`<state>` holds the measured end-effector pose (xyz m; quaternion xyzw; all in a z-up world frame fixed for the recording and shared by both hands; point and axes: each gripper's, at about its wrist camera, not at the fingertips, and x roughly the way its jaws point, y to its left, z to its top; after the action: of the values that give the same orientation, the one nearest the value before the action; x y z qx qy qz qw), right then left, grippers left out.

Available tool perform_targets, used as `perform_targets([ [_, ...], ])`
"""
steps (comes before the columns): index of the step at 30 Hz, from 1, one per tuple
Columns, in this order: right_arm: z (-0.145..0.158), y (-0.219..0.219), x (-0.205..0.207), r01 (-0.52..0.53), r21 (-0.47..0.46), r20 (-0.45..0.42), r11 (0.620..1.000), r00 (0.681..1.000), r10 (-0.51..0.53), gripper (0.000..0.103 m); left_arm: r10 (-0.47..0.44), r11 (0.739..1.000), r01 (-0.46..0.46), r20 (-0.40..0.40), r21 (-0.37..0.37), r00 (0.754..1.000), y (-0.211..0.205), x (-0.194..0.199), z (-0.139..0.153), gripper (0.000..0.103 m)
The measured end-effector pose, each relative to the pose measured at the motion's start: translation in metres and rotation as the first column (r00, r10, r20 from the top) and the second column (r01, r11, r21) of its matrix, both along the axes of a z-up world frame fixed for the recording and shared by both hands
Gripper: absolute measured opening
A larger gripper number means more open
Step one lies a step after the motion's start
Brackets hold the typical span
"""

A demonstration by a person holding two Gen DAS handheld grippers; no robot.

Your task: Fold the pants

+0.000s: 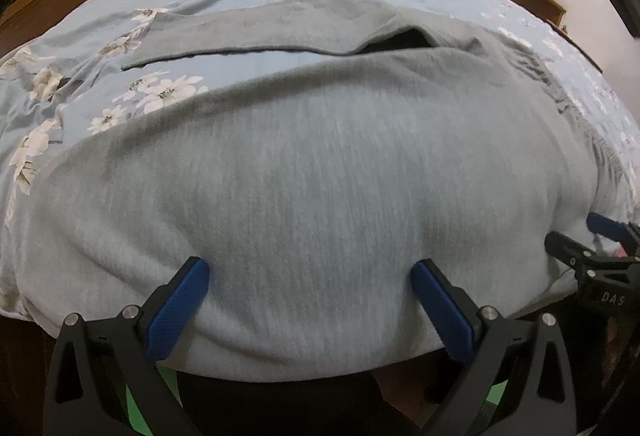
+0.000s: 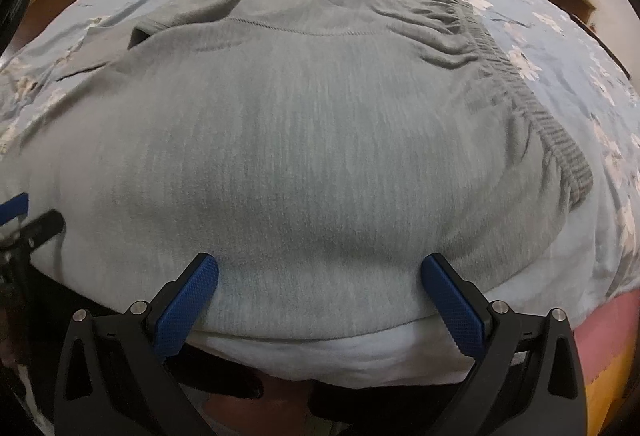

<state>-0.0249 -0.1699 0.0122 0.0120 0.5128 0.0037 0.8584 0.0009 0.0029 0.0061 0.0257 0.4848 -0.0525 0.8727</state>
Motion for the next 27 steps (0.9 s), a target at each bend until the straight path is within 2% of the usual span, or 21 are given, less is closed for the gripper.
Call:
perform_targets([
  [4,0.014,-0.009,0.006,-0.038,0.011,0.011,0.999,0.999,0.038,0.101,-0.003,0.999,0.003,0.004,-0.046,1.0,0.007,0.009,0.016,0.103],
  [8,0.032,-0.021,0.018,-0.046,-0.003,0.035,0.999,0.998,0.046,0.1,-0.005,0.998,0.005,0.01,-0.058,1.0,0.013,0.024,0.032,0.103],
  [11,0.045,-0.034,0.032,-0.035,-0.021,0.049,0.999,0.998,0.036,0.1,0.017,0.998,-0.016,0.018,-0.065,1.0,0.023,0.041,0.046,0.103],
  [14,0.056,-0.049,0.051,-0.024,0.003,0.059,1.0,0.998,0.023,0.1,0.047,0.996,-0.044,0.027,-0.076,0.999,0.035,0.061,0.058,0.103],
  [17,0.064,-0.063,0.074,-0.051,0.052,0.06,0.997,0.997,0.048,0.1,0.078,0.996,-0.076,0.038,-0.056,0.996,0.051,0.085,0.069,0.103],
  [24,0.079,-0.083,0.133,-0.051,0.054,0.054,0.997,0.997,0.048,0.1,0.145,0.989,-0.144,0.031,-0.028,0.989,0.093,0.146,0.083,0.103],
  [27,0.082,-0.084,0.161,-0.066,0.045,0.048,0.997,0.997,0.064,0.1,0.181,0.983,-0.181,0.043,0.015,0.983,0.111,0.171,0.085,0.103],
])
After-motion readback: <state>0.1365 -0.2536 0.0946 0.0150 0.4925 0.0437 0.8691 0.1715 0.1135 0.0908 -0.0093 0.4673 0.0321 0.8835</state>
